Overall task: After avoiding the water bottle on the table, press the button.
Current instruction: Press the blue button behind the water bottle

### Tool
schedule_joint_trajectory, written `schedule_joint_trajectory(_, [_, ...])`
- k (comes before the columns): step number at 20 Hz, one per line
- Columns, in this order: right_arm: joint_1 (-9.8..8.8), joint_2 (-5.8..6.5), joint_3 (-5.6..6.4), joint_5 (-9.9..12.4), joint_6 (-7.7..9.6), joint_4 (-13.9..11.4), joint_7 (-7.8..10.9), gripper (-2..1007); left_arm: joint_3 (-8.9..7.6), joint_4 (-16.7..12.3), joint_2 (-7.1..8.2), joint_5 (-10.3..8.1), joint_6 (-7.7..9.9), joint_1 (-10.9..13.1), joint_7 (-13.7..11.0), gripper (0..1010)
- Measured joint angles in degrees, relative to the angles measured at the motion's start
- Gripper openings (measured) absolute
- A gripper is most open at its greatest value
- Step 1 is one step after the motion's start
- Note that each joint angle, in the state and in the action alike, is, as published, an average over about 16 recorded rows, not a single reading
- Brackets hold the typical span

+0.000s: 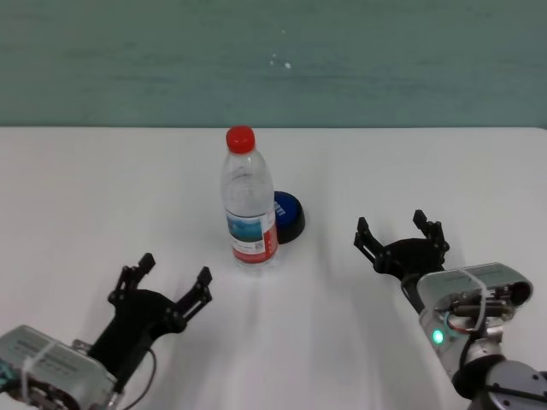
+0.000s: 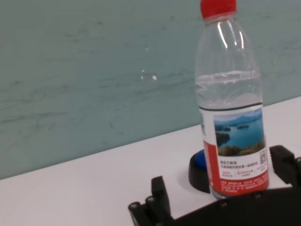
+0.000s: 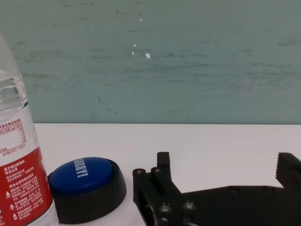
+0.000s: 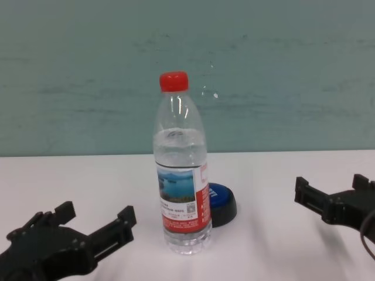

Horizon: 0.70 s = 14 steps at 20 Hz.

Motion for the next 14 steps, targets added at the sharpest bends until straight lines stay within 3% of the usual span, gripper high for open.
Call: schedule_joint_trajectory(14, [0.0, 0.0, 0.0, 0.0, 0.0, 0.0, 0.0, 1004, 1.5, 1.7, -1.52, 2.03, 0.11, -1.7, 1.1, 1010])
